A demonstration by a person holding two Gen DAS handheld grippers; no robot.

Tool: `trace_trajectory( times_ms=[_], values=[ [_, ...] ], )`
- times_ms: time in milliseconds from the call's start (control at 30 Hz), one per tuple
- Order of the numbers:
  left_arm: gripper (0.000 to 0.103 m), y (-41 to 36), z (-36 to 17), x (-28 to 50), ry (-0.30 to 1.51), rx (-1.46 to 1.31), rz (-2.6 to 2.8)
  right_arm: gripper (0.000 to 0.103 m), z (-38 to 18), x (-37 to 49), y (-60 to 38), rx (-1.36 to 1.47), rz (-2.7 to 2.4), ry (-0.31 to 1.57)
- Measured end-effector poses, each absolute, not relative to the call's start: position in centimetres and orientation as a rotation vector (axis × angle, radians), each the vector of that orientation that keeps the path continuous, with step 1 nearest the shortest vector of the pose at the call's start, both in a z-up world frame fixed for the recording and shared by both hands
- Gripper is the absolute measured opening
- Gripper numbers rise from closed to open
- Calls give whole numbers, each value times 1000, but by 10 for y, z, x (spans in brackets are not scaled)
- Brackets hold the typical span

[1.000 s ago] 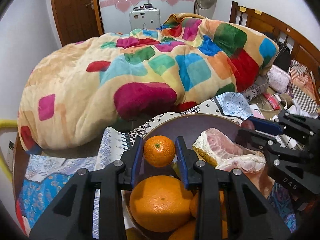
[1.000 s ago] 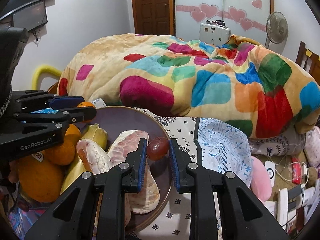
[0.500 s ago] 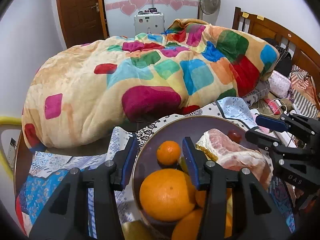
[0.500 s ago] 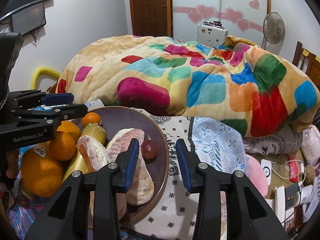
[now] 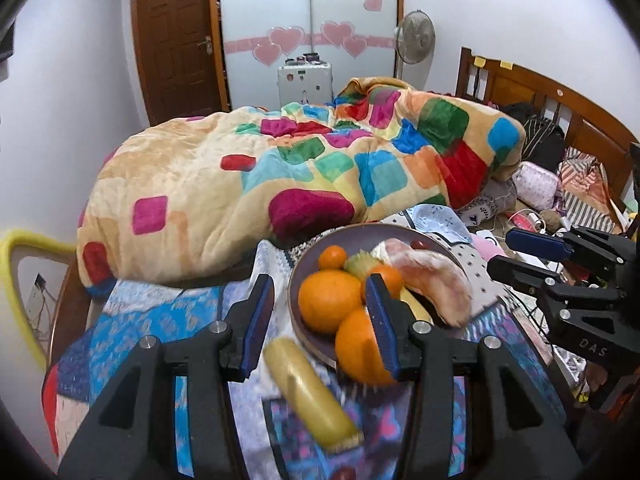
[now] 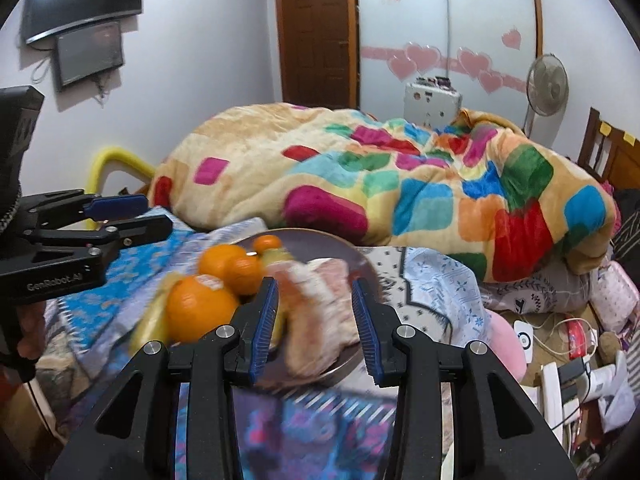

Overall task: Organize fruits
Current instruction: 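Open both tools to drop the date and mandarin onto the plate, then grasp a second dark red date with the left tool while the right tool grasps the yellow-green cylinder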

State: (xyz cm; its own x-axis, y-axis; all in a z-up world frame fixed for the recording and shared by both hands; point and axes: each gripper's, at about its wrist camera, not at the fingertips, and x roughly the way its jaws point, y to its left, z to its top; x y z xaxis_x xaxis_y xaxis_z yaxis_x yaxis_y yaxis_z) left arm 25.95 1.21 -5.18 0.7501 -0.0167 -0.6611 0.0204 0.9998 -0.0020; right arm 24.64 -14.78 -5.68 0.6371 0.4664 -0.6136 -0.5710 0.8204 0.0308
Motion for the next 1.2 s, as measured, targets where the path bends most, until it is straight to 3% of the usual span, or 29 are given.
trace_trajectory(
  times_ms=[133, 667, 833, 967, 1033, 1200],
  values=[
    [53, 14, -54, 228, 722, -15, -16, 36, -53, 216, -147, -169, 623, 634],
    [52, 8, -136, 171, 875, -30, -44, 36, -99, 167, -142, -202, 649, 708],
    [38, 0, -152, 174, 902, -14, -76, 36, -113, 169, -141, -204, 648, 741],
    [34, 1, -157, 174, 901, -17, -89, 36, -116, 170, -138, -197, 656, 752],
    [19, 4, -157, 172, 896, -13, -85, 36, -117, 172, -133, -195, 665, 756],
    [18, 17, -153, 164, 886, -41, -106, 36, -122, 178, -109, -193, 707, 776]
  ],
)
